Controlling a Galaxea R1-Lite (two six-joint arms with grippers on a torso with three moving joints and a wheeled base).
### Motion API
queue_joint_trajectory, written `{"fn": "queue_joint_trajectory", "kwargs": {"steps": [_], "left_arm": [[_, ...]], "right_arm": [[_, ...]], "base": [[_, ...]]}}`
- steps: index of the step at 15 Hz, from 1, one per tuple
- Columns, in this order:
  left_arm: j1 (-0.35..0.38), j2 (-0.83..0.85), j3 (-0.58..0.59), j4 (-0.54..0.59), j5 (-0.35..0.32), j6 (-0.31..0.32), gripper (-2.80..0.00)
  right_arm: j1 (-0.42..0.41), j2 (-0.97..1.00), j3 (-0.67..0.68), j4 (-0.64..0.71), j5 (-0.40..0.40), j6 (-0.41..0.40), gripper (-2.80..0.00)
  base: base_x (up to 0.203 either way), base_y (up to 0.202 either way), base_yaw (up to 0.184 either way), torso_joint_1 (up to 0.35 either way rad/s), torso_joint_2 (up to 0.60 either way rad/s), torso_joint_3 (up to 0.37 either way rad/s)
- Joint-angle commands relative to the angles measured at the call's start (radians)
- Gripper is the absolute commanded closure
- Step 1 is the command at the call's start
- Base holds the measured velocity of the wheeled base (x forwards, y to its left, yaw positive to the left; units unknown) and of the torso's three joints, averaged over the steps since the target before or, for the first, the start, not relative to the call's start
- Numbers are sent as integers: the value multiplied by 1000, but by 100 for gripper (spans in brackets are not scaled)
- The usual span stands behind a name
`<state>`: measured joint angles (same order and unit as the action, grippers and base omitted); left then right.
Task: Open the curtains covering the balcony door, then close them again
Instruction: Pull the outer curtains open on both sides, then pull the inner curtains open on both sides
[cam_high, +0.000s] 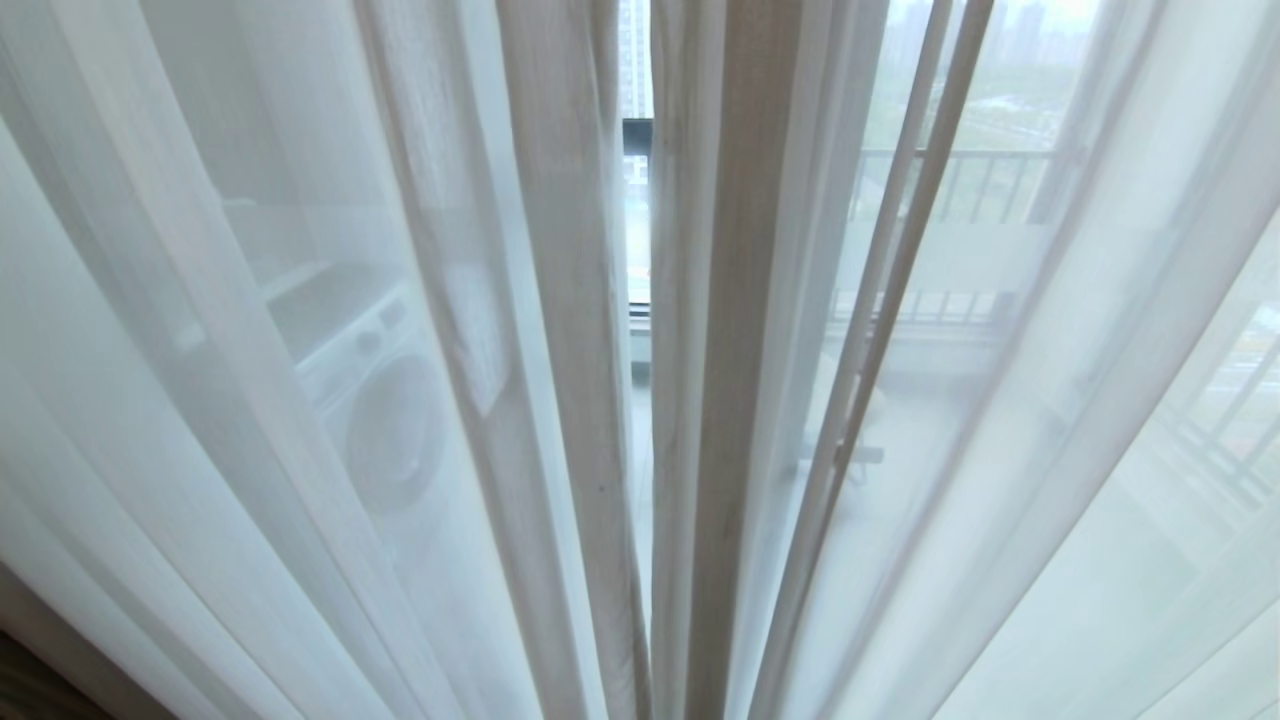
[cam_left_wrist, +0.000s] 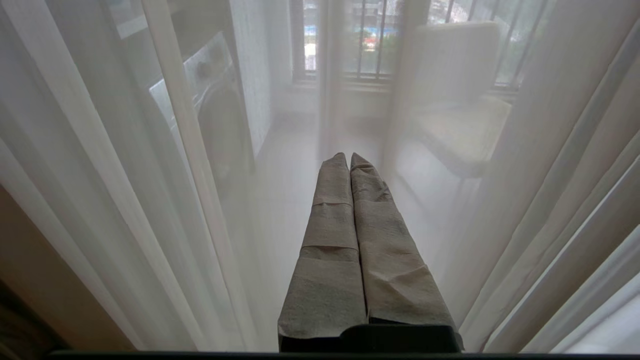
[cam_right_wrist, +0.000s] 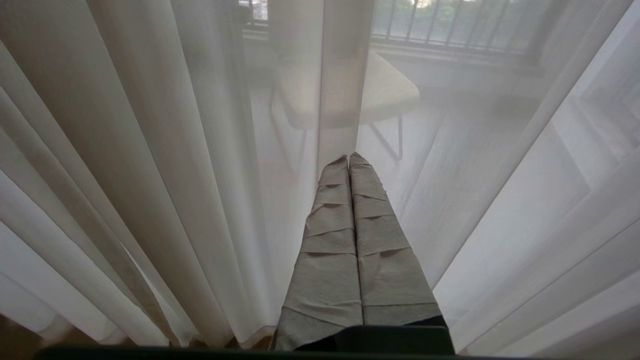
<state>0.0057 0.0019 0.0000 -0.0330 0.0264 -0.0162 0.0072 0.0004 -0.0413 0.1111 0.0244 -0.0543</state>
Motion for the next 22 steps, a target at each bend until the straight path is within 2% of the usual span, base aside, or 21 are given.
{"fn": "queue_joint_trajectory", "kwargs": {"steps": [1, 4, 8, 11, 17, 19, 21, 22], "left_arm": [[0, 0, 0, -1, -8, 4, 0], [0, 0, -3, 0, -30, 18, 0], [0, 79, -155, 40, -173, -19, 0], [-2, 203, -295, 43, -315, -21, 0], [-8, 573, -613, 34, -657, -56, 0], [-37, 687, -700, 14, -725, -61, 0], [-114, 782, -773, -6, -748, -63, 0], [-161, 826, -805, -10, -751, -63, -280]], "right_arm": [[0, 0, 0, 1, 0, -1, 0], [0, 0, 0, 1, 0, -1, 0], [0, 0, 0, 1, 0, -1, 0], [0, 0, 0, 1, 0, -1, 0], [0, 0, 0, 1, 0, -1, 0], [0, 0, 0, 1, 0, -1, 0], [0, 0, 0, 1, 0, -1, 0], [0, 0, 0, 1, 0, -1, 0]], "base": [[0, 0, 0, 0, 0, 0], [0, 0, 0, 0, 0, 0], [0, 0, 0, 0, 0, 0], [0, 0, 0, 0, 0, 0], [0, 0, 0, 0, 0, 0], [0, 0, 0, 0, 0, 0], [0, 0, 0, 0, 0, 0], [0, 0, 0, 0, 0, 0]]}}
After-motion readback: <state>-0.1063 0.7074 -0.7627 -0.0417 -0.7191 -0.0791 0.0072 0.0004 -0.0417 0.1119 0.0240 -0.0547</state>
